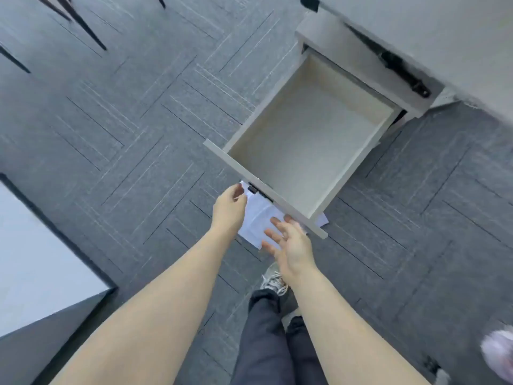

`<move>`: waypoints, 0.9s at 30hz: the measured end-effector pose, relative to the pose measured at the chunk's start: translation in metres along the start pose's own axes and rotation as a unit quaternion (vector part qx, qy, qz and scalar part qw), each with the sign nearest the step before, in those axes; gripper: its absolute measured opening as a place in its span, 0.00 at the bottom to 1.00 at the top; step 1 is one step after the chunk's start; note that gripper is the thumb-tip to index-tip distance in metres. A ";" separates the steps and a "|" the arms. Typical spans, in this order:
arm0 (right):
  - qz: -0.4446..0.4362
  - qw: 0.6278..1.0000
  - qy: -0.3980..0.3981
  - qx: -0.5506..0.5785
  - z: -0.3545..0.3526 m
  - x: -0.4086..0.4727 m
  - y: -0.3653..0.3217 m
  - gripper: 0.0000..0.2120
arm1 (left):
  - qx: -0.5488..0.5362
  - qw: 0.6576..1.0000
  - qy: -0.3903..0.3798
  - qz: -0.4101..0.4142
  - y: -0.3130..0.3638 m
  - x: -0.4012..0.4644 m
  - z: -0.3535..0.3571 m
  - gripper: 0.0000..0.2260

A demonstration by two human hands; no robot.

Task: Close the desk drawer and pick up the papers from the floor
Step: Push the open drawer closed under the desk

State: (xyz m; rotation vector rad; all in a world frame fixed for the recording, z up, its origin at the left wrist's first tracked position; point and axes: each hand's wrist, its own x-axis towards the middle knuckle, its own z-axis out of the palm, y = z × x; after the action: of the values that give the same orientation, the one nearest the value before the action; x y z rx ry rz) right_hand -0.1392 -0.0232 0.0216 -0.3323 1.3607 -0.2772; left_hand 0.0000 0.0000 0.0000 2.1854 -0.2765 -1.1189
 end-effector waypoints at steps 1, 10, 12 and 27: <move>-0.001 1.000 0.011 0.025 0.001 0.007 -0.003 0.13 | 0.000 1.000 0.003 0.006 0.003 0.005 0.005 0.17; -0.037 0.997 0.047 0.050 -0.007 0.036 -0.042 0.11 | -0.018 0.996 0.090 -0.016 0.037 0.040 0.052 0.10; -0.042 0.997 0.057 0.043 -0.012 0.045 -0.059 0.14 | -0.033 0.995 0.096 -0.016 0.052 0.049 0.064 0.09; -0.094 0.995 0.035 0.027 -0.060 0.127 -0.214 0.11 | -0.037 0.993 0.114 0.017 0.185 0.128 0.162 0.06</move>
State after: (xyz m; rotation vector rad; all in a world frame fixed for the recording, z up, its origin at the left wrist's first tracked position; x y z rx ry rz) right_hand -0.1741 -0.2729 -0.0207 -0.4094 1.3892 -0.4851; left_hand -0.0292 -0.2734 -0.0314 2.2078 -0.1684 -0.8373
